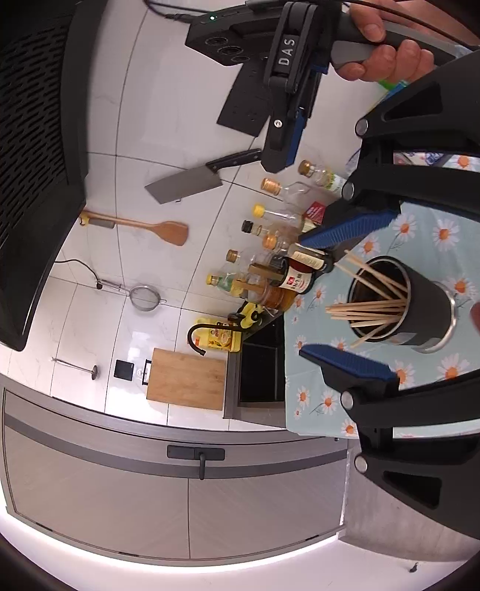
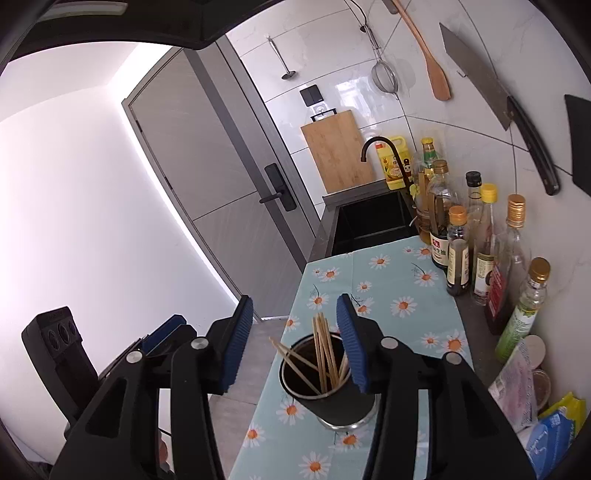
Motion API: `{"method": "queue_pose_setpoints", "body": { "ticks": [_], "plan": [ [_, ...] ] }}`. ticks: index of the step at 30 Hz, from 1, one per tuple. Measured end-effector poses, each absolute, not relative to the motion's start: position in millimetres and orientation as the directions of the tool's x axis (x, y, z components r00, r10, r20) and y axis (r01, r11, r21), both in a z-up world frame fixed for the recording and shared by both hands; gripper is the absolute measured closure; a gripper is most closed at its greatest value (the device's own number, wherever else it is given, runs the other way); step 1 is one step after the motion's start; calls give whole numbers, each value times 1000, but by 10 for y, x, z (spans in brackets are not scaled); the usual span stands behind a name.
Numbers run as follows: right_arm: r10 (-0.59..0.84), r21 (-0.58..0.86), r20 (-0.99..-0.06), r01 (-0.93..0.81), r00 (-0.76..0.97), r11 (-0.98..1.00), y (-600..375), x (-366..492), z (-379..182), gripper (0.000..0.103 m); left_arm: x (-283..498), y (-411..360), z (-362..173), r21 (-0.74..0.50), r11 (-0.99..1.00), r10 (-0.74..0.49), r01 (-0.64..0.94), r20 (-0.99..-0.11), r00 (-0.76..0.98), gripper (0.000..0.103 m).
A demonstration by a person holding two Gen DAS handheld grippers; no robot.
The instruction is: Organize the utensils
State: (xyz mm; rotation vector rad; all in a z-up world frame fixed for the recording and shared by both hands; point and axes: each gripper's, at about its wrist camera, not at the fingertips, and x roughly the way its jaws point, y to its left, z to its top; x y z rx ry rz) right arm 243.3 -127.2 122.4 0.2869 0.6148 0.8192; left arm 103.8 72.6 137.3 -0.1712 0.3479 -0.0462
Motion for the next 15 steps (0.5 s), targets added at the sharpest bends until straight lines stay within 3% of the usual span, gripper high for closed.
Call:
{"method": "queue_pose_setpoints", "body": {
  "ticks": [2, 6, 10, 15],
  "plan": [
    [754, 451, -399, -604, 522, 657, -1350, 2327, 1207, 46, 929, 677, 1373, -156, 988, -52, -1, -333, 942, 34],
    [755, 430, -411, -622, 511, 655, -1471, 2168, 1126, 37, 786, 565, 1337, -151, 989, -57, 0, -372, 927, 31],
    [760, 433, -415, -626, 500, 648, -1620, 2034, 1021, 17, 600, 428, 1322, -119, 992, -12, -37, -387, 922, 6],
    [771, 400, -409, -664, 488, 632, -1806, 1823, 983, 5, 423, 282, 1303, -103, 993, 13, -62, -420, 907, 6]
  ]
}}
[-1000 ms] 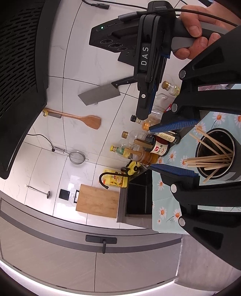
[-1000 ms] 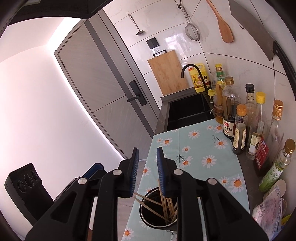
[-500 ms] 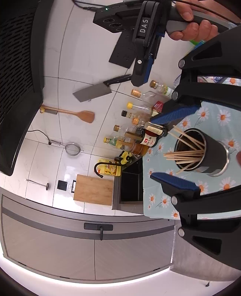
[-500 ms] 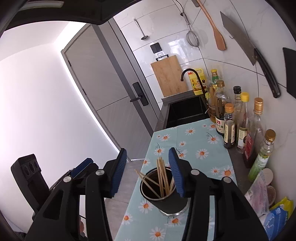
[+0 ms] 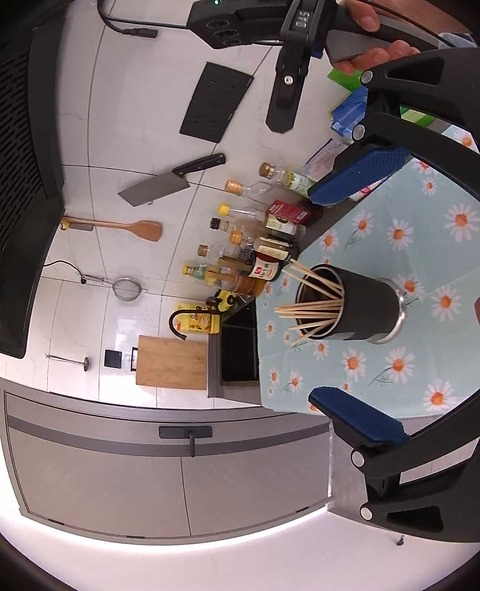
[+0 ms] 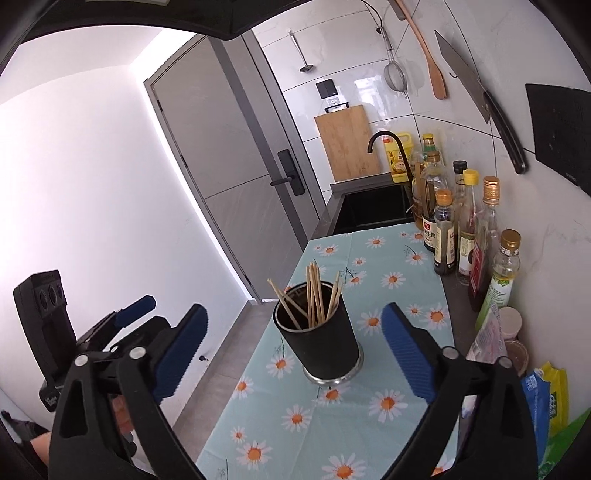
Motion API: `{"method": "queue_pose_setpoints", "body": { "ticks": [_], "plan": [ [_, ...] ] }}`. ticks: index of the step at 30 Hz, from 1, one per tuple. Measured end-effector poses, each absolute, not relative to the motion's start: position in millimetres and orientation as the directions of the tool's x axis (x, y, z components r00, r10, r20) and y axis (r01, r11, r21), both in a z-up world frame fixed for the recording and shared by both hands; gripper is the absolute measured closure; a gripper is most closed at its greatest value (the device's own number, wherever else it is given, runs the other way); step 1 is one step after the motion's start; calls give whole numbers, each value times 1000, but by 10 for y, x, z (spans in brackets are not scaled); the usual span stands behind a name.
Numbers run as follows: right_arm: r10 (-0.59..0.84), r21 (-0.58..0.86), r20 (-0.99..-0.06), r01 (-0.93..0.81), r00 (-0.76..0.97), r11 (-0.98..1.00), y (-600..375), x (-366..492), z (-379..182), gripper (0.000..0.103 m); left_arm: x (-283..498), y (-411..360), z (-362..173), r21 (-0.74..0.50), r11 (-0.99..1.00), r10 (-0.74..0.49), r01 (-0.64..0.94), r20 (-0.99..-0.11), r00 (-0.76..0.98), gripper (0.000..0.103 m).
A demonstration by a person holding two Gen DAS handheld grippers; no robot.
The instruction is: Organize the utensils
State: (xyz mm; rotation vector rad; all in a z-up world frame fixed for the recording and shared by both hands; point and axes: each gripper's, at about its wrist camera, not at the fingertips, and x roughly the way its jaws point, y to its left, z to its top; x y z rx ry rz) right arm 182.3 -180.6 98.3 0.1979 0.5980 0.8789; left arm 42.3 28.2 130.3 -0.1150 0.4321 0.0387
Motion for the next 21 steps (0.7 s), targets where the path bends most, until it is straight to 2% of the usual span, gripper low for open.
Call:
{"method": "queue_pose_setpoints", "body": {
  "ticks": [10, 21],
  "plan": [
    [751, 232, -412, -738, 516, 634, -2008, 1266, 858, 5, 122, 13, 1064, -85, 991, 50, -107, -499, 865, 6],
    [746, 296, -487, -719, 453, 630, -2146, 1132, 255, 5, -88, -170, 611, -109, 984, 54, -138, -563, 825, 6]
  ]
}}
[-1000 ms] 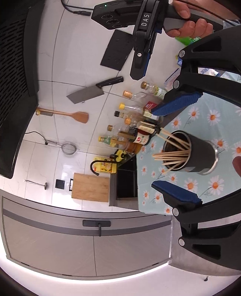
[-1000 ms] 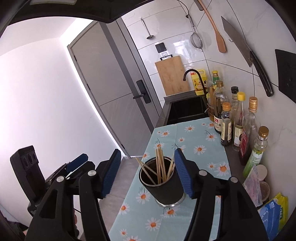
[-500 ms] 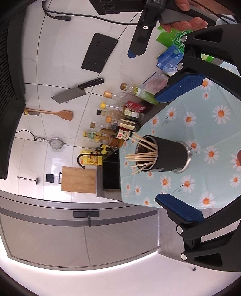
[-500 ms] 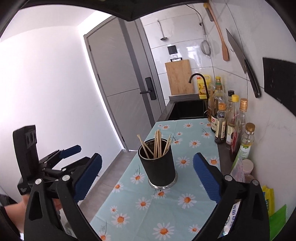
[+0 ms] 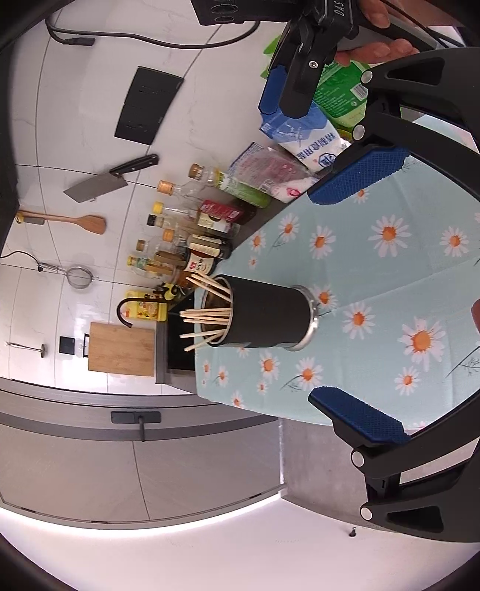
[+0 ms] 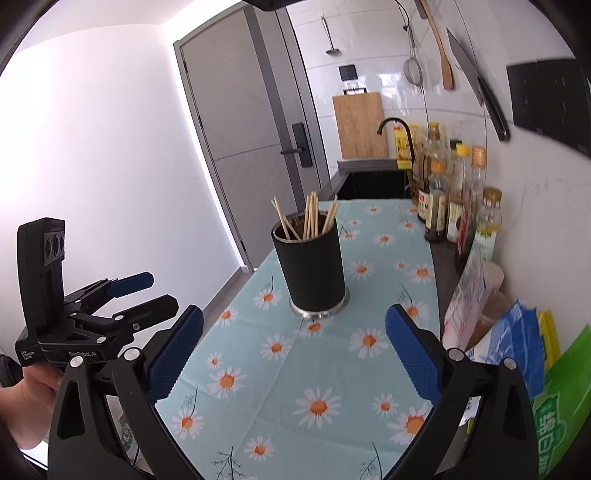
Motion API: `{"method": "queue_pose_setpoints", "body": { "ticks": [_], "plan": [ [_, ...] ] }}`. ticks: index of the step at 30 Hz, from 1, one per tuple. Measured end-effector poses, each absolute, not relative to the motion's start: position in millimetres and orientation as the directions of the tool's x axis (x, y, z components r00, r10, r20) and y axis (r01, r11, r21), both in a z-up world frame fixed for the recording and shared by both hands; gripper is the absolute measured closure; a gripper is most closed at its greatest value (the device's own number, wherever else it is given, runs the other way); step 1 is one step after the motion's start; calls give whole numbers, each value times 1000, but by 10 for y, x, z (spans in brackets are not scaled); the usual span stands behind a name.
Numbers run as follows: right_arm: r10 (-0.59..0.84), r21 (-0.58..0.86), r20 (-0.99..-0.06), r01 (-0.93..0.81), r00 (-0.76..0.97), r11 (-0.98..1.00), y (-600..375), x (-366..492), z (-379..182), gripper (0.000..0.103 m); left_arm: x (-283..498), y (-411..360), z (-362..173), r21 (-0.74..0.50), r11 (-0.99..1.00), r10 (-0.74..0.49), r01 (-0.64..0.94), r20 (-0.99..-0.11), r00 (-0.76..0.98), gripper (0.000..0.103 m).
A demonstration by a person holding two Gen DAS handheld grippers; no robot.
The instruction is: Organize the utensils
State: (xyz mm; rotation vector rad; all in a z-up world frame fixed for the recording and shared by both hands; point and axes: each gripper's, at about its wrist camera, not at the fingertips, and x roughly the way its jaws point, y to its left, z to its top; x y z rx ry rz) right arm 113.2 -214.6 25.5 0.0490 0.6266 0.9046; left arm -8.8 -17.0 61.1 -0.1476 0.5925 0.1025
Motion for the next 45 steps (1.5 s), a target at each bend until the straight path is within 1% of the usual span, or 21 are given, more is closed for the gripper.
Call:
{"method": "queue_pose_setpoints", "body": {
  "ticks": [10, 12, 18, 25, 45],
  "plan": [
    [737, 337, -520, -690, 431, 641, -2272, 1161, -150, 5, -144, -279, 329, -97, 985, 61, -144, -583, 810, 6],
    [737, 334, -526, -694, 424, 638, -2267, 1150, -221, 5, -154, -300, 286, -86, 985, 74, -151, -579, 812, 7],
    [724, 317, -556, -701, 407, 638, -2222, 1110, -390, 5, -166, -334, 125, -84, 985, 72, -153, -604, 794, 7],
    [719, 303, -566, -709, 404, 637, -2177, 1068, -472, 5, -180, -323, 8, -95, 984, 61, -153, -623, 780, 7],
    [727, 310, -566, -717, 388, 624, -2114, 1072, -478, 5, -134, -295, -12, -115, 981, 47, -156, -639, 768, 7]
  ]
}}
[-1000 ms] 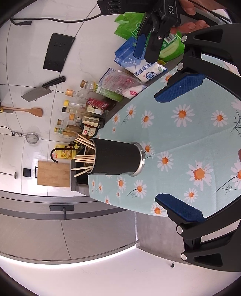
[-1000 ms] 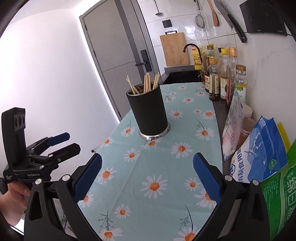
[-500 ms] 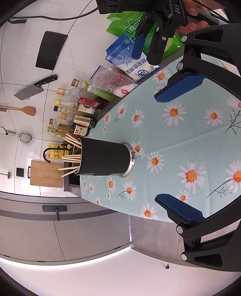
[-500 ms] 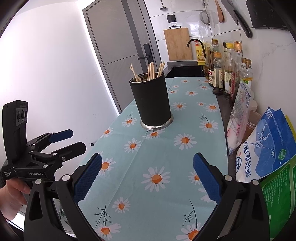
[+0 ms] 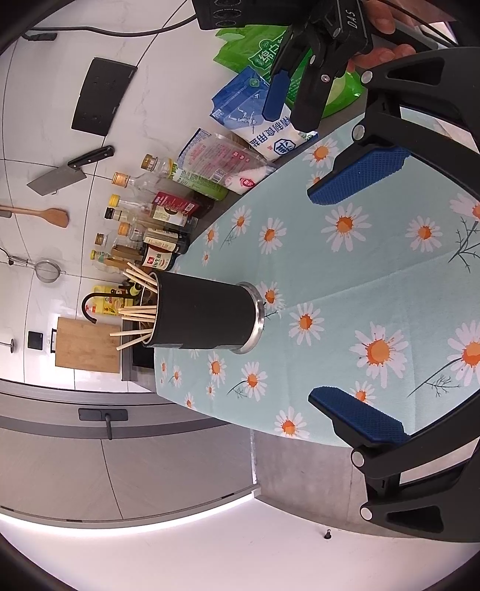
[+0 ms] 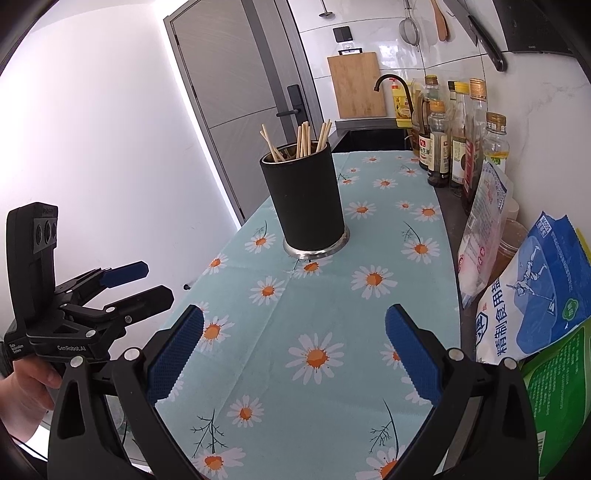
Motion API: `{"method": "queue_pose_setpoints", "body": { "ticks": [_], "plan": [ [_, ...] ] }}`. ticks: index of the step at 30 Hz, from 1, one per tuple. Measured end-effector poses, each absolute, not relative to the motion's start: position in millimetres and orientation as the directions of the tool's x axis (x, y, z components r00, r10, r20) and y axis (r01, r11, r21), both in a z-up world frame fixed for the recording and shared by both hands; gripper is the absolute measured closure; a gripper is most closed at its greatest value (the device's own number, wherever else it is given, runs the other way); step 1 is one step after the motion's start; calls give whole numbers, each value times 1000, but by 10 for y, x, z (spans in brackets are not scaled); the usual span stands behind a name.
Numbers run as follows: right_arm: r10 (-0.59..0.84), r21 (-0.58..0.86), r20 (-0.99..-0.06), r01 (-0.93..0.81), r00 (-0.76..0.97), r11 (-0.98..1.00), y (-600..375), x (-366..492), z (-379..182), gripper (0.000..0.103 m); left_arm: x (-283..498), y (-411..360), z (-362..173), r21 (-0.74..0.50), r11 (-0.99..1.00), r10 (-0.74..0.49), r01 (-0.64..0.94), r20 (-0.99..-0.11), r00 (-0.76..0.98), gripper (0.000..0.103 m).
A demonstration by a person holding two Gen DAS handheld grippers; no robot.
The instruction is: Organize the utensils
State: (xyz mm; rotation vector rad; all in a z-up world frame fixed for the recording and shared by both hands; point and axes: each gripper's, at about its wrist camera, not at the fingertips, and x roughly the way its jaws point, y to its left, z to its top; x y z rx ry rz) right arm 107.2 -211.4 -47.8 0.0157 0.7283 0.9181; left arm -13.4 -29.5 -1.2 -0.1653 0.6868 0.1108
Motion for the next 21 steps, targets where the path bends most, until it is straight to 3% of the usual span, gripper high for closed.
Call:
{"method": "queue_pose_setpoints", "body": {
  "ticks": [21],
  "plan": [
    [729, 316, -565, -714, 387, 624, -2109, 1069, -483, 5, -158, -319, -37, -133, 979, 35, -157, -645, 763, 7]
  ]
}}
